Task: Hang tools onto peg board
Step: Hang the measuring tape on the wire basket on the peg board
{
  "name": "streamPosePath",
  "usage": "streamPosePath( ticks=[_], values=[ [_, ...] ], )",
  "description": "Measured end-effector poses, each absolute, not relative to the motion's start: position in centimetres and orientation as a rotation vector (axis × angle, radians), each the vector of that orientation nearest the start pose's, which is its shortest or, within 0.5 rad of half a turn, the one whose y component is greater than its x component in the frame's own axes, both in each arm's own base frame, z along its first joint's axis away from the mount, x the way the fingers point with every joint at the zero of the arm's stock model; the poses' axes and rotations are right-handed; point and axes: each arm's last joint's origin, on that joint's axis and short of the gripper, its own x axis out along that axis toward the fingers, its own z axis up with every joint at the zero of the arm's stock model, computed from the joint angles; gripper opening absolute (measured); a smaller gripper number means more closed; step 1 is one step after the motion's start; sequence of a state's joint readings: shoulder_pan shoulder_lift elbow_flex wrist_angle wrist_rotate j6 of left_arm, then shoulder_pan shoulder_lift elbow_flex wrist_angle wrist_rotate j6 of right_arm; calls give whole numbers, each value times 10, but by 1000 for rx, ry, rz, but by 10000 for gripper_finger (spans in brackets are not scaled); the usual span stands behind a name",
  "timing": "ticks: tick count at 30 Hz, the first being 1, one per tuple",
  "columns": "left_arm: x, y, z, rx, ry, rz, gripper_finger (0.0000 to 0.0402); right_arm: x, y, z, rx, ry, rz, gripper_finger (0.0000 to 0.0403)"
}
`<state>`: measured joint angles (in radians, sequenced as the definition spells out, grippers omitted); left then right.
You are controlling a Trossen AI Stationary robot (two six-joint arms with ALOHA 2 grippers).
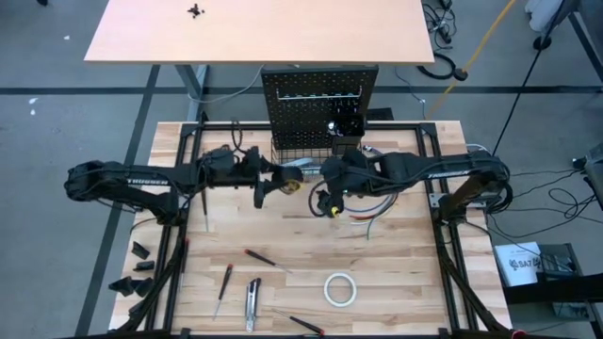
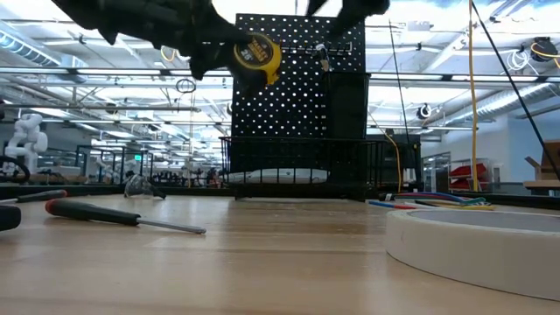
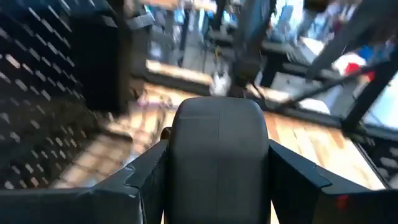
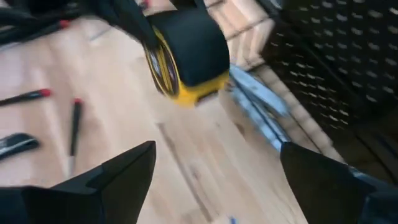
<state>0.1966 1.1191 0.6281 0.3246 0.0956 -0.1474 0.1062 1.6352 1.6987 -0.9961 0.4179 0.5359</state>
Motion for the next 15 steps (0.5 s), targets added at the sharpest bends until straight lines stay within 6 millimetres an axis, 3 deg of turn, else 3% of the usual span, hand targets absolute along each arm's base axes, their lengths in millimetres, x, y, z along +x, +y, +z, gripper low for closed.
streamPosePath(
  ticks=[4,8,11,15],
  values=[
    [234,59,265,-150,-23,155,213,320,24,352,245,847,-568,338],
    [212,65,247,-151,-257,179,213,305,22,334,277,848,-588,338],
    [206,67,228,-157,-245,217,213,297,21,325,306,776,-570,338],
    [216,69,213,-186,-198,200,213,298,16,315,332,632,-509,338]
  ],
)
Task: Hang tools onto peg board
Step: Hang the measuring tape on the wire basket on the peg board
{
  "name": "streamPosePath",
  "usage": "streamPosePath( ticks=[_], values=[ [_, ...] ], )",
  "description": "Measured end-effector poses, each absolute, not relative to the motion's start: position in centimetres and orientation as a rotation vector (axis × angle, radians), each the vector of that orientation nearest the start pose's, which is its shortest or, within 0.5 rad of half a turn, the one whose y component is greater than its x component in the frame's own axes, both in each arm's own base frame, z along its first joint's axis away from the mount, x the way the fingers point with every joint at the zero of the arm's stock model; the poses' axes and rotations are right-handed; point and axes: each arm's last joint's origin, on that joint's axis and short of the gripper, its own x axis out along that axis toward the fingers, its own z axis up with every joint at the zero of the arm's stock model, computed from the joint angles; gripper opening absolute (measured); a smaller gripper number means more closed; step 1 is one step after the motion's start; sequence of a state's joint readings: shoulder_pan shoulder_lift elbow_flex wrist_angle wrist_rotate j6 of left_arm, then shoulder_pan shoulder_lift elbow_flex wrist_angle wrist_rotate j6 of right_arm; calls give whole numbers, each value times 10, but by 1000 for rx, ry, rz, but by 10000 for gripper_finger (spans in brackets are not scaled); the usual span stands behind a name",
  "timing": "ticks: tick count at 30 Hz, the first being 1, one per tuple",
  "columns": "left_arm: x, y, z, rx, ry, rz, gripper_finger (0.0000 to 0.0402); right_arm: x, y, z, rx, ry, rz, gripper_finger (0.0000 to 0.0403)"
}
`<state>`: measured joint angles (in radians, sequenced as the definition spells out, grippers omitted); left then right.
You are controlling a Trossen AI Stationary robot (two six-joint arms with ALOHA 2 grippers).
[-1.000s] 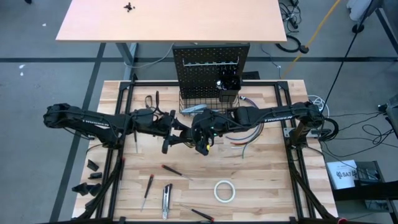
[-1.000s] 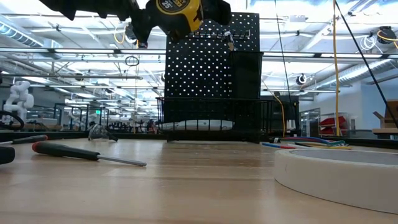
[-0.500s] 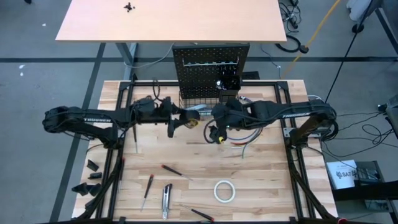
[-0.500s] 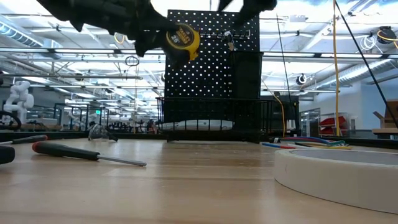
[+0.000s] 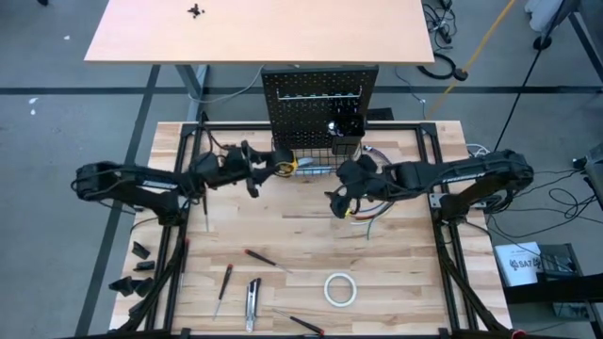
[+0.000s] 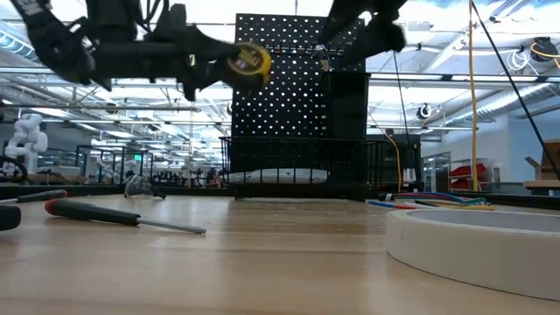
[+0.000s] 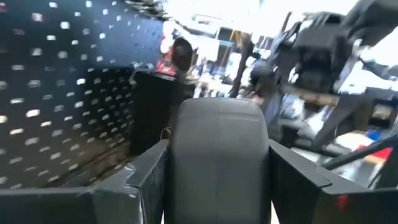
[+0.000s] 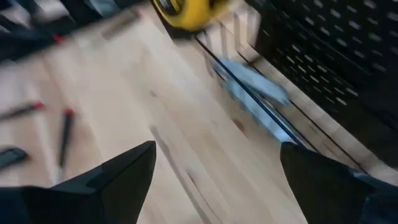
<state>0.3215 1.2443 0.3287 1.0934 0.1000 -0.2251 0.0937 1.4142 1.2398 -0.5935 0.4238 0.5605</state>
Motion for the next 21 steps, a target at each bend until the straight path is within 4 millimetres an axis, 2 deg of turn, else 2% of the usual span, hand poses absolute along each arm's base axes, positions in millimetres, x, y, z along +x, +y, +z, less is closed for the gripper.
streamPosePath(
  ticks=[5,13,21],
  values=[
    [232,74,195,-279,-253,188,213,307,5,310,380,484,-441,338],
    [244,79,162,-355,-254,212,213,313,-6,306,318,463,-504,338],
    [249,76,142,-410,-182,202,213,313,-11,305,317,463,-523,338]
  ],
)
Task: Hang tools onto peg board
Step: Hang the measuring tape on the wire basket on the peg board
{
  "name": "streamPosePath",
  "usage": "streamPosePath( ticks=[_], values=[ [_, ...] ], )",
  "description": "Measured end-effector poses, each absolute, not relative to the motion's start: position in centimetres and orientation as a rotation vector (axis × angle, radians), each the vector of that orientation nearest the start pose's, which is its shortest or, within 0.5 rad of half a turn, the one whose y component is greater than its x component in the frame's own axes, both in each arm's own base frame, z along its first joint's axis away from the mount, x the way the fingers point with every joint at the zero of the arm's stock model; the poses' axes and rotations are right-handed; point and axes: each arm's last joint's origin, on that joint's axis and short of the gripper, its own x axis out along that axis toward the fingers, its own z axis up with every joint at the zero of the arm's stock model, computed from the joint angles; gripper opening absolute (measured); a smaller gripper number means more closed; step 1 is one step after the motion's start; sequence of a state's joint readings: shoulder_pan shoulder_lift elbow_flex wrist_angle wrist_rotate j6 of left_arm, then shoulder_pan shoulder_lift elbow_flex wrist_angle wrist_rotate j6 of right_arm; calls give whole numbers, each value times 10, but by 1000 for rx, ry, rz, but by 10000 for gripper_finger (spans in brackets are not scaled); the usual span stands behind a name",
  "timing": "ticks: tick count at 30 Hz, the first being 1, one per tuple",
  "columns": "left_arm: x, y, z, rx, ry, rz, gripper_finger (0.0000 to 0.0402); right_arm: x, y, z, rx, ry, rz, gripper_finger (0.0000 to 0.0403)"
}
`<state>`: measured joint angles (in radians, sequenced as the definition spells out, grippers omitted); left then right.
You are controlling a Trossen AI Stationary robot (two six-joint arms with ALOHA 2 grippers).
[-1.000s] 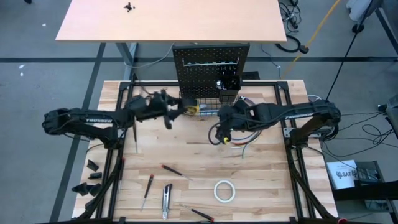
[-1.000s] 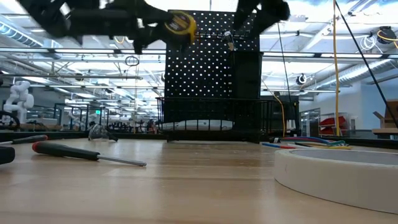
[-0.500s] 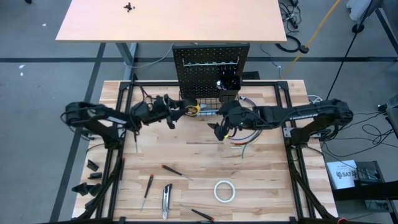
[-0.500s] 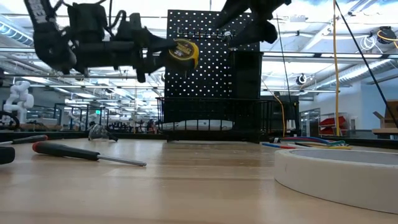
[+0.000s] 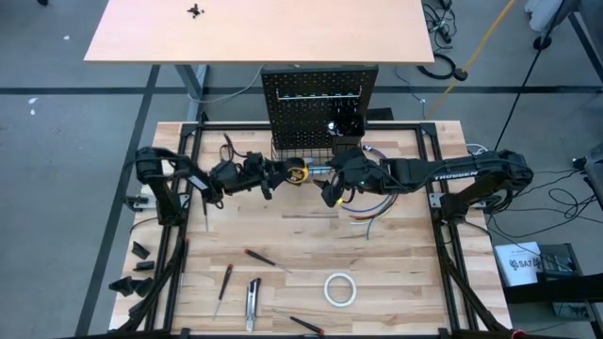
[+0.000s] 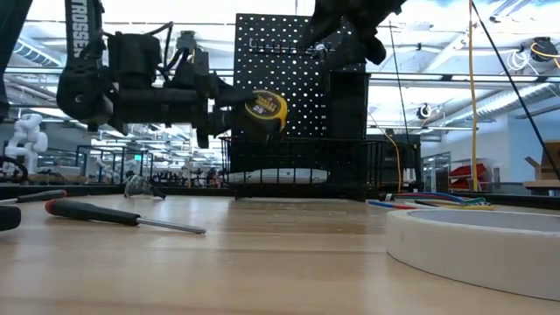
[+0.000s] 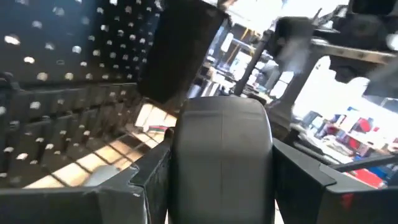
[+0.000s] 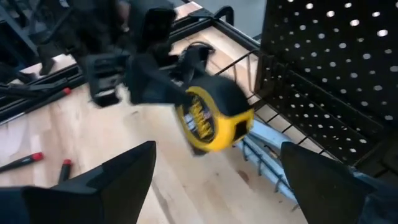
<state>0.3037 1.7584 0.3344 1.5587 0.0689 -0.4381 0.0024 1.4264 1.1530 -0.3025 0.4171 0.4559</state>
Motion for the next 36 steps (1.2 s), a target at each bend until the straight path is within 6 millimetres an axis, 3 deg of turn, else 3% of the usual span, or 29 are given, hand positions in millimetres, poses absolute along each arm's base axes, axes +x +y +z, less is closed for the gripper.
streamPosePath(
  ticks=[6,11,18,23,30,36],
  values=[
    [249,77,140,-408,-182,228,213,313,-20,305,278,473,-539,338],
    [249,76,139,-376,-160,232,213,320,-25,307,161,469,-390,338],
    [250,76,137,-277,-133,225,213,338,-38,286,43,524,-317,338],
    [250,75,137,-211,-124,215,213,339,-49,280,32,544,-334,338],
    [250,75,137,-129,-109,208,213,341,-66,278,62,534,-203,338],
    [250,74,137,-7,-94,210,213,348,-70,268,26,544,-159,338]
  ],
)
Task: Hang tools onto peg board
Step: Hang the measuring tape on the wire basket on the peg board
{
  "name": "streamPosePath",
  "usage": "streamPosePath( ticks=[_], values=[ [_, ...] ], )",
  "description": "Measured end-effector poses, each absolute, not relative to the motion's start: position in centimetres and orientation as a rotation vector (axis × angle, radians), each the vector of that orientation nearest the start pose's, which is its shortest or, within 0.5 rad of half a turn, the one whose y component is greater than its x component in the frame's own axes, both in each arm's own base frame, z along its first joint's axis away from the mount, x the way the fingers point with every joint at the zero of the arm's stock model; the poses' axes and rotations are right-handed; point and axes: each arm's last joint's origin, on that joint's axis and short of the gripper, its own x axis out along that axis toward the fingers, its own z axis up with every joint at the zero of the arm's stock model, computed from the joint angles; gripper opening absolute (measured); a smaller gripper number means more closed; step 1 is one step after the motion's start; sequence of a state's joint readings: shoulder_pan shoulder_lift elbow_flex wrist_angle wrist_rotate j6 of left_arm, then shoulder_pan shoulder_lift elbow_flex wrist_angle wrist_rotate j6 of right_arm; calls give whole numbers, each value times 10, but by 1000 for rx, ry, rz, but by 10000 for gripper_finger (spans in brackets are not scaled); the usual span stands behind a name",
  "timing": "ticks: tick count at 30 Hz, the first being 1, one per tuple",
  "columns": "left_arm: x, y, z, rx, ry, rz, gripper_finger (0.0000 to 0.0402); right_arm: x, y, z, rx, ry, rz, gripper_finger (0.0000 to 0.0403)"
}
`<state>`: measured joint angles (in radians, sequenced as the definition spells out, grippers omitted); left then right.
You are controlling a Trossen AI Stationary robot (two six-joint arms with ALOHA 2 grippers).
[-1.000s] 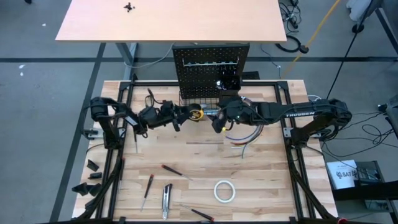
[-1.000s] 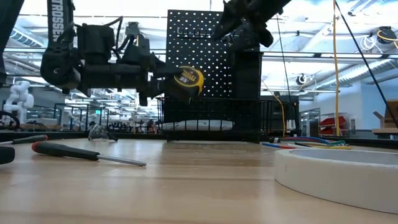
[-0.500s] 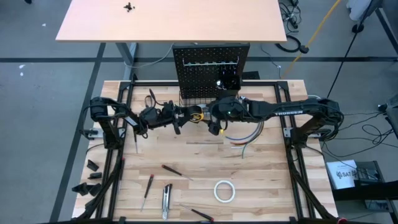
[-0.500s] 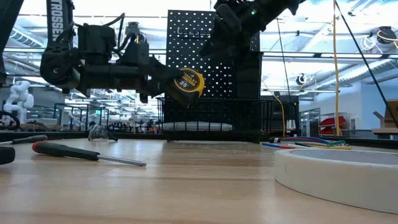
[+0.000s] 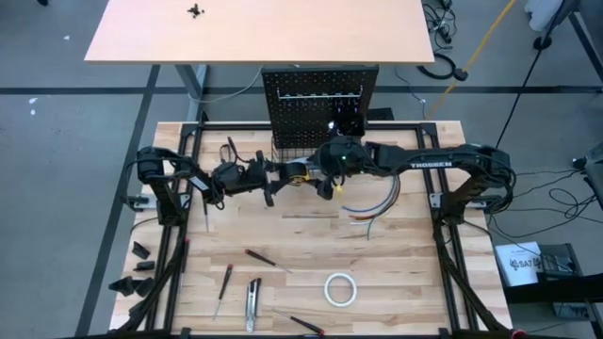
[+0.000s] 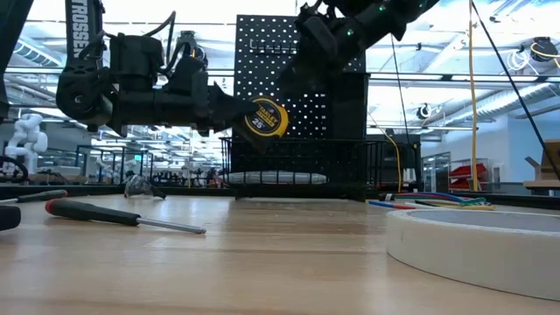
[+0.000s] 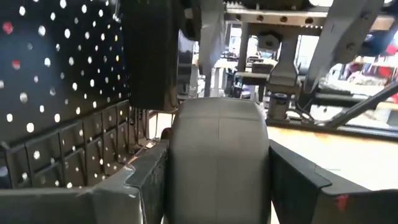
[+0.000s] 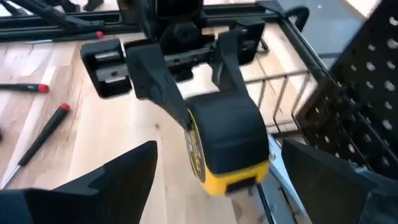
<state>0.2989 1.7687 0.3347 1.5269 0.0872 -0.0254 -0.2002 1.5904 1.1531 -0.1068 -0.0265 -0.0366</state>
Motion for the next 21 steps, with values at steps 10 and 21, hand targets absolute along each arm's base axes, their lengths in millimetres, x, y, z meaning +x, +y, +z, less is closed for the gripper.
streamPosePath(
  ticks=[10,21],
  values=[
    [250,74,137,29,-88,194,213,361,-72,250,-46,561,-164,337],
    [250,73,136,34,-87,167,213,367,-73,241,-72,563,-159,335]
  ],
)
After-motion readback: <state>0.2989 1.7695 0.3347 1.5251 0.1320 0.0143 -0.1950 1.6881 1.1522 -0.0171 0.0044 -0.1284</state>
